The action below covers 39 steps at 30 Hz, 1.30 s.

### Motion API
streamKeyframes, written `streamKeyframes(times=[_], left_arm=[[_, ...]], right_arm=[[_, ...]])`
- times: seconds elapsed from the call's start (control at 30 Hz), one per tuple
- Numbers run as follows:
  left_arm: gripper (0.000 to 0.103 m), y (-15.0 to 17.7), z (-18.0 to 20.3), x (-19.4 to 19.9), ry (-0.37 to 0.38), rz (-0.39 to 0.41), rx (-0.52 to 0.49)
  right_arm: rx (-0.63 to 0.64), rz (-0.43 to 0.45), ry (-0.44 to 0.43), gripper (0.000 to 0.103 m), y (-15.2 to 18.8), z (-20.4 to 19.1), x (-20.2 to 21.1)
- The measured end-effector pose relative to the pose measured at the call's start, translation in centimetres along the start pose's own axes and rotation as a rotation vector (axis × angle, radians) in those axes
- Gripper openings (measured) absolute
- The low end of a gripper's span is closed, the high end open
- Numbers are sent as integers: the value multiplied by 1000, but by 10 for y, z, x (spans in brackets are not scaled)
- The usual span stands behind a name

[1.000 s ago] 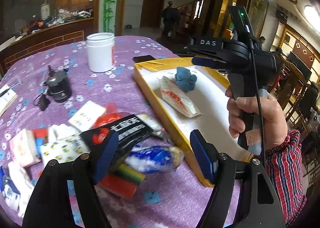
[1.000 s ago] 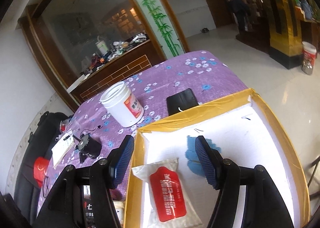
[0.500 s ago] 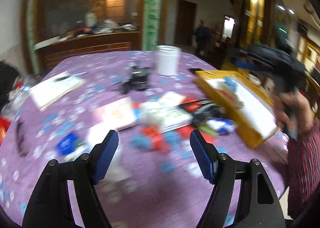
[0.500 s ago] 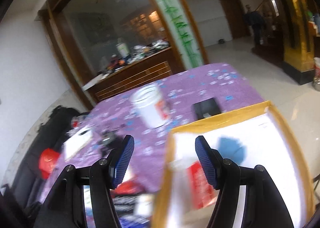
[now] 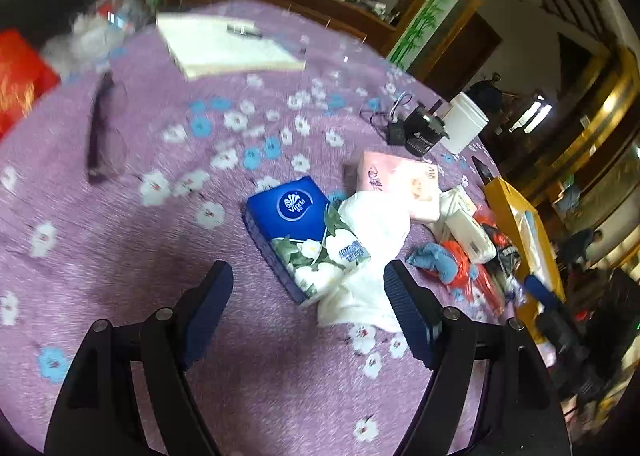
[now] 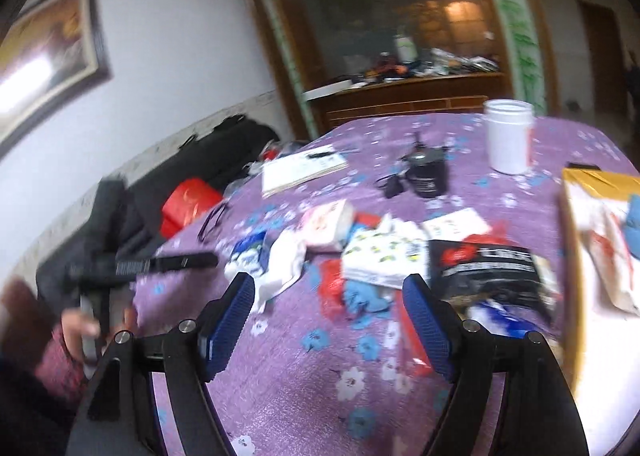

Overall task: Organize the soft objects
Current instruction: 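Move both tools back over the table toward the tissue packs, then grasp the blue Vinda tissue pack with the left gripper while the right grasps the white cloth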

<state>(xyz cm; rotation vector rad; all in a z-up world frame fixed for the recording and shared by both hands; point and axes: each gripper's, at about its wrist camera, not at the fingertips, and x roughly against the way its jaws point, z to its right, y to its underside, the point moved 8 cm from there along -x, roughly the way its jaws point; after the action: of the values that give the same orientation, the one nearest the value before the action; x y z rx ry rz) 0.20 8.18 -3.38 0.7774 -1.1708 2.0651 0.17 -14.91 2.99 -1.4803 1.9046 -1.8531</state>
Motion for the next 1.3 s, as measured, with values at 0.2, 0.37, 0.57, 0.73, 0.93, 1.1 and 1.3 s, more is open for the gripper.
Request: streamKeyframes(times=[0.2, 0.37, 0.57, 0.73, 0.93, 1.1, 1.3], left_arm=[[78, -11, 7, -23, -55, -44, 16], [78, -21, 4, -36, -131, -28, -8], [66, -22, 3, -36, -156, 42, -55], [57, -28, 11, -23, -115, 132, -76], [48, -33, 16, -8, -69, 205, -84], [46, -41, 2, 3, -70, 264, -13], [47, -37, -8, -12, -109, 188, 22]], right_arm=[[28, -14, 12, 78, 6, -3, -5], [39, -6, 7, 78, 5, -6, -5], [49, -3, 2, 78, 5, -9, -5], [48, -7, 0, 78, 5, -9, -5], [51, -12, 1, 78, 5, -11, -7], [84, -86, -29, 79, 0, -39, -15], [179, -170, 39, 78, -16, -62, -58]])
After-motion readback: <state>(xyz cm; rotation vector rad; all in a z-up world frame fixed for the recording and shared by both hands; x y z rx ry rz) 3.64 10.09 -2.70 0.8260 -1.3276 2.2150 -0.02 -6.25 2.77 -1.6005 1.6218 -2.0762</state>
